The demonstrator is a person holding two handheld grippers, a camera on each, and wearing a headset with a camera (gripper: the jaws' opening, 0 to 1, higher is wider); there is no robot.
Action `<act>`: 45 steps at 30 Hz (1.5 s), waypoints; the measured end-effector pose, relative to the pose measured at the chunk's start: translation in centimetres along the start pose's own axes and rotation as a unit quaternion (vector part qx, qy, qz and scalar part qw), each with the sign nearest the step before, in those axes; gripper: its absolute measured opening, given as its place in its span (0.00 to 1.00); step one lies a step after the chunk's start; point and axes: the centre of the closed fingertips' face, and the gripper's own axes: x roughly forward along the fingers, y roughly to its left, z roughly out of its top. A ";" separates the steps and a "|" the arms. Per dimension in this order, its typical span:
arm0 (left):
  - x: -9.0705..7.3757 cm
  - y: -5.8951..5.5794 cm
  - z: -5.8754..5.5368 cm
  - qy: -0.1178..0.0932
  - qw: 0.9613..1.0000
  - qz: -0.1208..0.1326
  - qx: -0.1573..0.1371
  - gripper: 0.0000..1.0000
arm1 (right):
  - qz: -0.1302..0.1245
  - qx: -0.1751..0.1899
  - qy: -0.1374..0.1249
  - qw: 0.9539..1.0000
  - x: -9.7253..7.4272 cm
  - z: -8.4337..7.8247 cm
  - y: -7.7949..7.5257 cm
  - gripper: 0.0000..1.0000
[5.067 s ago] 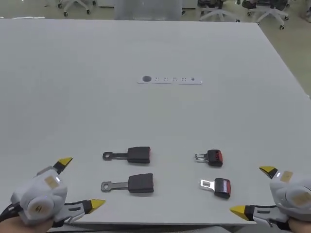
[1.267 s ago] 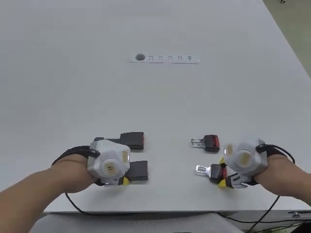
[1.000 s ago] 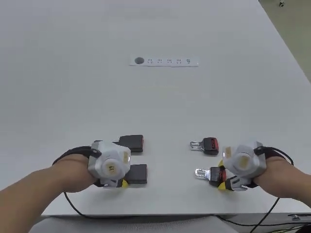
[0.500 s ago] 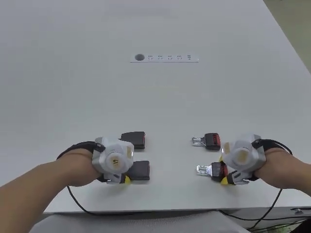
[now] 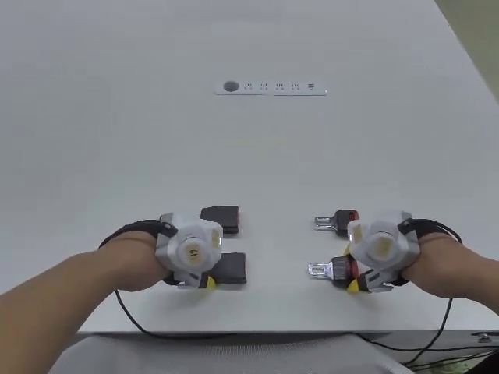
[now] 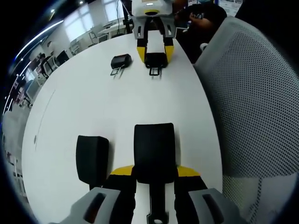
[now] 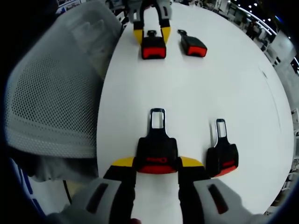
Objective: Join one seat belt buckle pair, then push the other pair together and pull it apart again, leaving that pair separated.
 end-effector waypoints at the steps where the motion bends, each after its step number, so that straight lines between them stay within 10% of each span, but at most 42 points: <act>1: 0.0 0.0 0.0 -0.001 1.000 0.000 -0.001 0.32 | 0.000 -0.001 -0.002 1.000 0.2 0.5 0.0 0.35; 20: 0.0 -0.1 0.0 0.004 1.000 -0.002 -0.008 0.32 | 0.004 -0.005 -0.029 1.000 2.5 6.9 0.4 0.35; 45: 0.2 -0.1 0.1 0.010 1.000 -0.016 -0.004 0.32 | -0.002 -0.006 -0.022 1.000 3.6 10.4 -0.2 0.35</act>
